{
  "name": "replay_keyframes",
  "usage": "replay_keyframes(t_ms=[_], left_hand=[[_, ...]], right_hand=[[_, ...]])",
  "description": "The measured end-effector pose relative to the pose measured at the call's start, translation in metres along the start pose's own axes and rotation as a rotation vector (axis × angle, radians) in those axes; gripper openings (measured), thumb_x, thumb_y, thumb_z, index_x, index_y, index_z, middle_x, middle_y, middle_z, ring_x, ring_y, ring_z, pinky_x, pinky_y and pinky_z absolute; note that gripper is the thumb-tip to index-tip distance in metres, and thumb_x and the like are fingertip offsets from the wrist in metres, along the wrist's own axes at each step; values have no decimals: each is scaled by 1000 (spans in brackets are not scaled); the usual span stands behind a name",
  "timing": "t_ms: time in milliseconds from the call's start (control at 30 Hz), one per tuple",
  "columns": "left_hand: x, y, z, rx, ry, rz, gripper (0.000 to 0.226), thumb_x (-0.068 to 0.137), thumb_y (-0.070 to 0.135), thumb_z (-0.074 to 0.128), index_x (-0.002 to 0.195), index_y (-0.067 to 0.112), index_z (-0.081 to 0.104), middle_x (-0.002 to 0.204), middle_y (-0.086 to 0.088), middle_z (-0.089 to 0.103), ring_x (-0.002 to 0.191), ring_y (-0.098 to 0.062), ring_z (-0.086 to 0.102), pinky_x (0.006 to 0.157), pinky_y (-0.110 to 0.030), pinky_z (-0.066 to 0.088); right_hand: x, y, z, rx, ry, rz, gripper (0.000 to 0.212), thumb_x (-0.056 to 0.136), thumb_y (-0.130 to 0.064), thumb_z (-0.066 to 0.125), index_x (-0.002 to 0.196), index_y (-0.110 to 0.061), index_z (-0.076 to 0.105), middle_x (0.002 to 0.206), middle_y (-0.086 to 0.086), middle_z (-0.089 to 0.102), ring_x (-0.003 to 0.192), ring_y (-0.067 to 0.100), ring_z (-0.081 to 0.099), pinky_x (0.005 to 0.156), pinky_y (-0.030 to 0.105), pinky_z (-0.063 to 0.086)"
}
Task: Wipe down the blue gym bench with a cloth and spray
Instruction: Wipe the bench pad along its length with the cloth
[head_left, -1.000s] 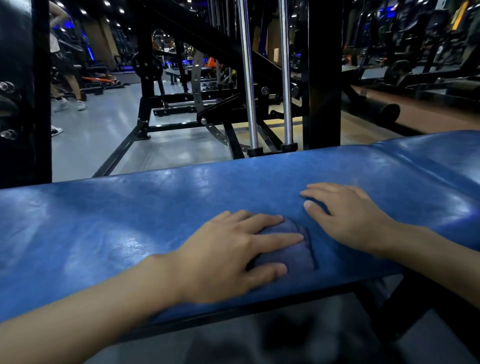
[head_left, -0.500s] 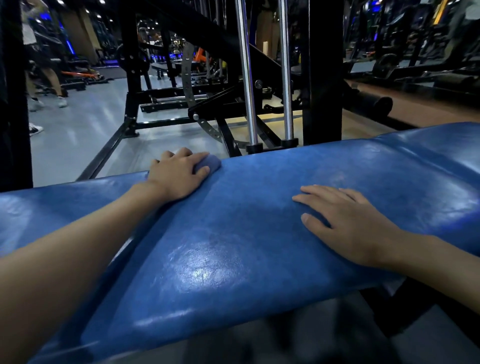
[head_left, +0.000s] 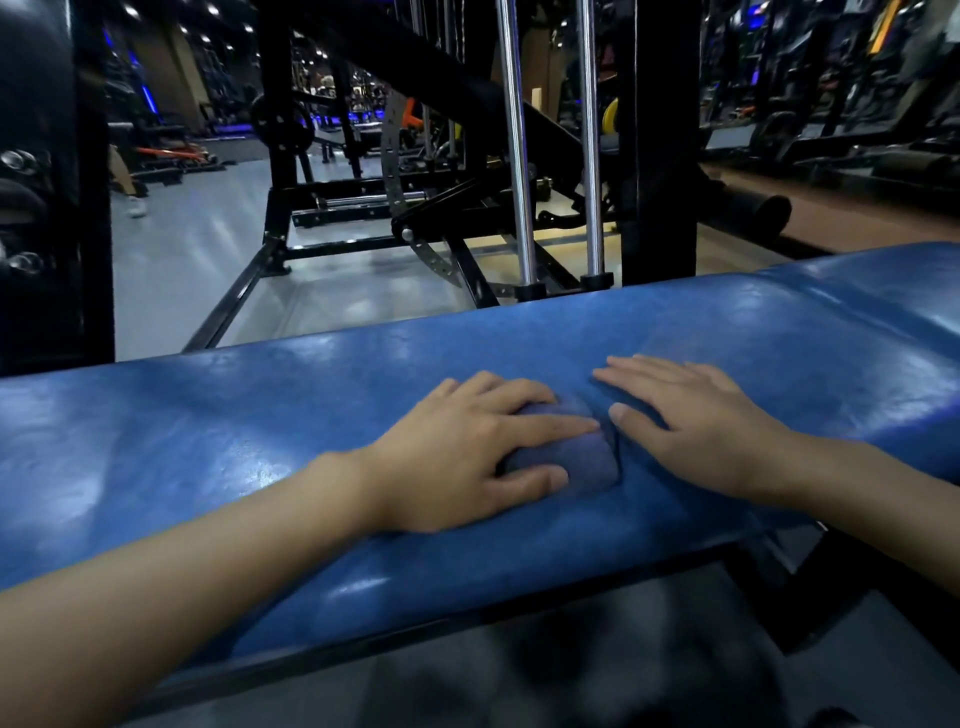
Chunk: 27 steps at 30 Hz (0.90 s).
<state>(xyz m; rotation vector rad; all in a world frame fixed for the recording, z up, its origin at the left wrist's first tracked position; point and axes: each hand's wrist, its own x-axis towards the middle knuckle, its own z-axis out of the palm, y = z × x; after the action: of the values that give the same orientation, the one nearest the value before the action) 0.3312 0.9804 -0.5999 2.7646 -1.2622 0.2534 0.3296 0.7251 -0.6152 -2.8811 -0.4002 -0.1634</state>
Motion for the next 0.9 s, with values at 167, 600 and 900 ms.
replay_keyframes(t_ms=[167, 600, 900], left_hand=[[26, -79, 9, 8, 6, -243, 55, 90, 69, 29, 143, 56, 31, 145, 9, 42, 129, -23, 41, 107, -49, 35], [-1, -51, 3, 32, 27, -226, 56, 91, 65, 31, 144, 49, 38, 145, 6, 46, 120, -30, 47, 102, -47, 39], [-21, -18, -1, -22, 14, -42, 55, 90, 68, 33, 143, 53, 34, 142, 16, 43, 121, -18, 46, 98, -40, 39]], right_hand=[[-1, 1, 9, -16, -24, -3, 63, 88, -61, 11, 146, -45, 29, 159, -22, 17, 146, -2, 5, 119, 36, 4], [-1, -4, 7, 11, -37, 9, 57, 90, -57, 17, 145, -46, 29, 158, -22, 19, 145, -1, 7, 119, 39, 4], [4, -21, 5, 53, -4, -29, 61, 89, -58, 16, 145, -42, 34, 157, -18, 25, 145, -1, 12, 119, 42, 4]])
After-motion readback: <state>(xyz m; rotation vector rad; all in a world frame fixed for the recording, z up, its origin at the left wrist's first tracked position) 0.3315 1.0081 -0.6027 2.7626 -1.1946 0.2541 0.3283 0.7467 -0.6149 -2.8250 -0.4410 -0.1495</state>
